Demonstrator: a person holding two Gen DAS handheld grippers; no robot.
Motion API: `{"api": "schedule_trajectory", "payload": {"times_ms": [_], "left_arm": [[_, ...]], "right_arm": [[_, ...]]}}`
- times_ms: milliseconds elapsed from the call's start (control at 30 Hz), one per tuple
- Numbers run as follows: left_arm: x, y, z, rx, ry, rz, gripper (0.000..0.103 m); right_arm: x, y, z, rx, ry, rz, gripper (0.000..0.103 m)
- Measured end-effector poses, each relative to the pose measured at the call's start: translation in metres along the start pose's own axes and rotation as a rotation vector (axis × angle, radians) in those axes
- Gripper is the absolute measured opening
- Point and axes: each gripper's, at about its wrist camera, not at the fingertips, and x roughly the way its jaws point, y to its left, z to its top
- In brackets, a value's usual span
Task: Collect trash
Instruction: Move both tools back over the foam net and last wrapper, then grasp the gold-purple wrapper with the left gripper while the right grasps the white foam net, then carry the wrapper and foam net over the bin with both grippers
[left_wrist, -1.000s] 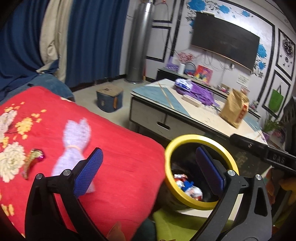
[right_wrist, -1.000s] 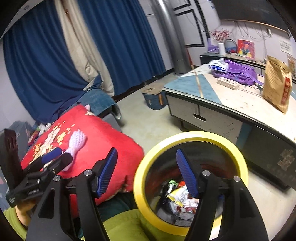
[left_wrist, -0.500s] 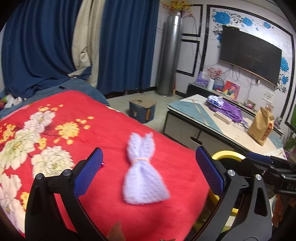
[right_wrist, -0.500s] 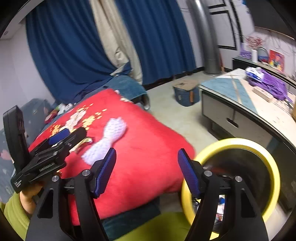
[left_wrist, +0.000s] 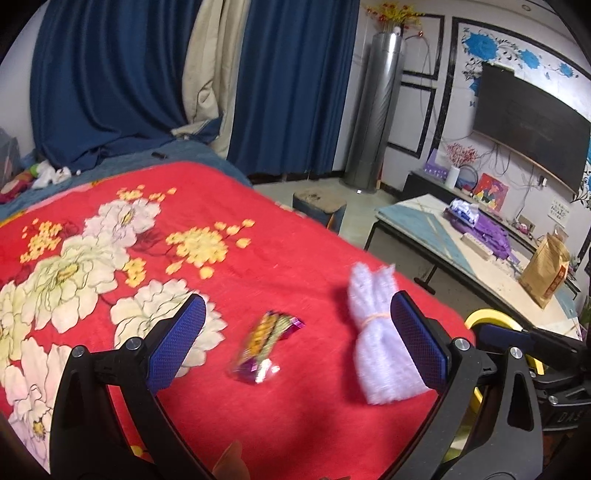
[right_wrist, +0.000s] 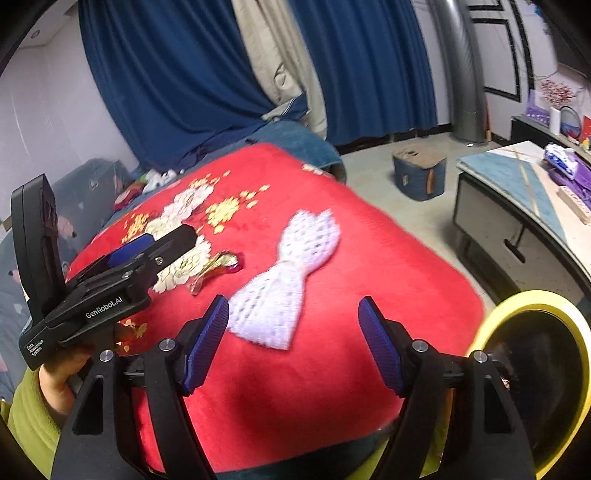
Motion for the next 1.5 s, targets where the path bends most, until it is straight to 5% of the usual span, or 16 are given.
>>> {"api": "schedule_trajectory", "payload": {"times_ms": [333,500,600,867,1000,1500], "left_arm": [[0.025,0.030,-0.016,-0.100,0.143,-0.016,0.092],[0.033,0.029,-0.021,-0.101,0.188,-0.038,0.080],[0.039,0.027,-0.025,-0.095,0.218,-0.045,0.071],[0.044,0.019,-0.031,-0.068,0.266,-0.053,0.045],[0.043,0.013,-0.032,-0.050,0.282,-0.057,0.011],[0.021,-0.038,-0.025,0.042,0.235,-0.184,0.007]], "right_arm": [[0.051,0.008,-0.005,0.034,0.111,0.017,0.069],[0.063,-0.002,-0.015,0.062,0.148,0.053,0.029],[0.058,-0.002,-0.017,0.054,0.135,0.067,0.019],[0.036,-0.010,-0.018,0.078,0.100,0.078,0.016],[0.021,-0.017,-0.017,0.090,0.078,0.078,0.016],[-0.039,-0.044,-0.016,0.042,-0.029,0.000,0.016]]}}
